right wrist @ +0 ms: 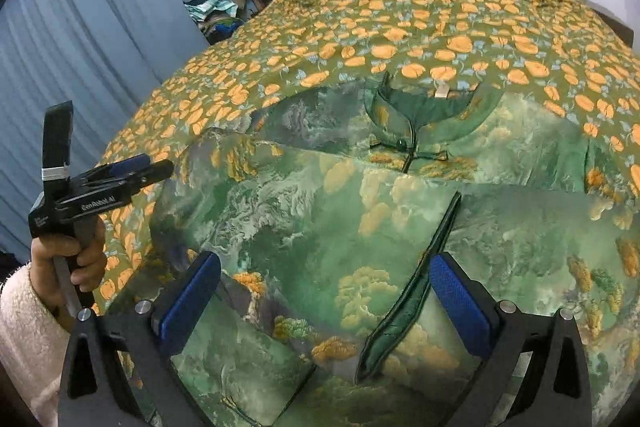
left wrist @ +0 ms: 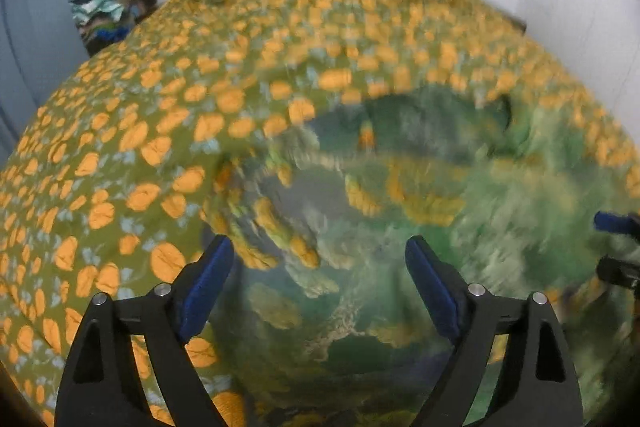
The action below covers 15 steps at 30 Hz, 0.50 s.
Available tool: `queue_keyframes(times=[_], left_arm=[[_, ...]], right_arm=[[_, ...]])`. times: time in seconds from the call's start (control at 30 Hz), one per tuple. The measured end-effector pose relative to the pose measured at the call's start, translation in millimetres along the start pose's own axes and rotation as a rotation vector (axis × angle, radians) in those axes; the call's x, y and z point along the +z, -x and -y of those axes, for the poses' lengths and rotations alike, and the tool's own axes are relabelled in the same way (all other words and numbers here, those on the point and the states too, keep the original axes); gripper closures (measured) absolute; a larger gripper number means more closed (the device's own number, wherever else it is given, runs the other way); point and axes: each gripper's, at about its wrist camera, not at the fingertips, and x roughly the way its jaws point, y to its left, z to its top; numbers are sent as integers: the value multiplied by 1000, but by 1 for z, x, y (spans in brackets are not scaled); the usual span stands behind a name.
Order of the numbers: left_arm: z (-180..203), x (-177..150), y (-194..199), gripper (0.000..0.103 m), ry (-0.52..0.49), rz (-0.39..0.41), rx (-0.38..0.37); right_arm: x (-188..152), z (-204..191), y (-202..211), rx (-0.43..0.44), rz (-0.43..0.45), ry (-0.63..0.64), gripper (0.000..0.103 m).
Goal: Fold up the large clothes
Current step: 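Lay the sleeve across the jacket and release the left gripper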
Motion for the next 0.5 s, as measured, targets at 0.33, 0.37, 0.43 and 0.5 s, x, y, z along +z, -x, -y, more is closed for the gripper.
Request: queue_keyframes(times=[0.33, 0.37, 0.43, 0.5], left_arm=[[21, -25, 31, 6, -49, -5, -18], [25, -29, 37, 4, -58, -2, -30], [34, -39, 35, 4, -84, -13, -30], [46, -47, 13, 4, -126, -83, 16]], right_arm=[[-24, -3, 2, -129, -30, 33, 0], [-26, -8, 12, -133, -20, 53, 0], [-35, -15, 23, -132, -18, 84, 0], [-48, -14, 19, -131, -52, 83, 0]])
